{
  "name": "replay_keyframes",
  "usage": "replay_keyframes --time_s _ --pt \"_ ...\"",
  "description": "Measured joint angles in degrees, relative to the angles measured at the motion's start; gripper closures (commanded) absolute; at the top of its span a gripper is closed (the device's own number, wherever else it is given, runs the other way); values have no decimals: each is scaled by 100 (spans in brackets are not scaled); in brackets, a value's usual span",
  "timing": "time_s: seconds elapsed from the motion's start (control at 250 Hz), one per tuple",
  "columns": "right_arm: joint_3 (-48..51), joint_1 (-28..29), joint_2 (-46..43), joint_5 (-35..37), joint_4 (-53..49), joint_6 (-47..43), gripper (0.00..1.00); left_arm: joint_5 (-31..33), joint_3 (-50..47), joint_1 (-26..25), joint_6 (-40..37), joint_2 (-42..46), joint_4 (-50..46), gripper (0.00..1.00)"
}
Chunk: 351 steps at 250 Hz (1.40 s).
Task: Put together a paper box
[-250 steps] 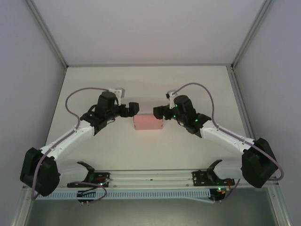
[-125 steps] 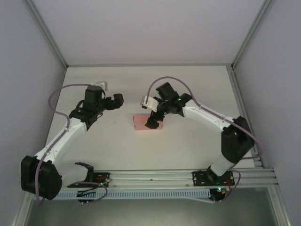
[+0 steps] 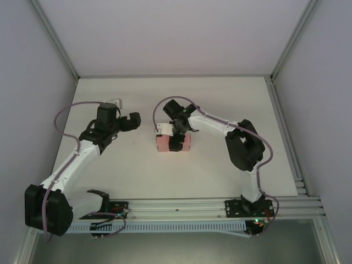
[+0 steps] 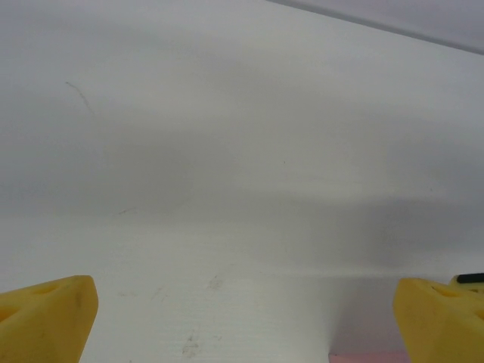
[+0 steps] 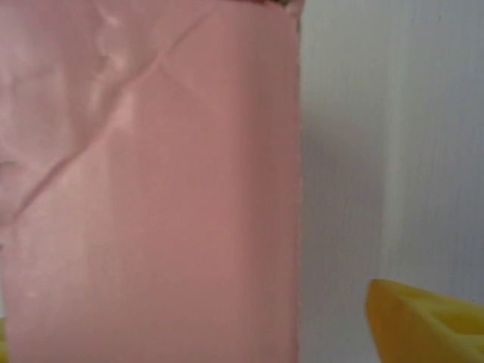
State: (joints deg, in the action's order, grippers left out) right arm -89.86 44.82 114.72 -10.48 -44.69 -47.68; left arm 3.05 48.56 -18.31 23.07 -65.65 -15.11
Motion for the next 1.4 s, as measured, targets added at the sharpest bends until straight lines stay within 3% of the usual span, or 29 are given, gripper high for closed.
replay_keyframes --time_s 0.06,0.216,0.347,0.635,0.882,1.106,1.214,1.402 --pt "-79 11 7 94 -142 -85 56 0 0 0 -31 0 0 0" --pt "-323 24 4 424 -343 -142 56 0 0 33 -92 4 0 0" --pt "-306 74 -7 1104 -136 -179 55 0 0 33 -101 81 0 0" --pt "1392 321 -426 2916 2551 -905 52 120 0 33 -98 166 0 0" --pt "2197 319 -424 3224 4074 -1193 51 149 -48 33 -101 166 -2 0" --pt "2229 365 -428 3108 4052 -831 22 149 -66 33 -98 166 -2 0" --pt "2225 463 -522 2872 3692 -616 1 149 -66 33 -98 166 -2 0" --pt "1971 566 -765 2481 2824 -343 0 146 -66 33 -101 166 -7 0"
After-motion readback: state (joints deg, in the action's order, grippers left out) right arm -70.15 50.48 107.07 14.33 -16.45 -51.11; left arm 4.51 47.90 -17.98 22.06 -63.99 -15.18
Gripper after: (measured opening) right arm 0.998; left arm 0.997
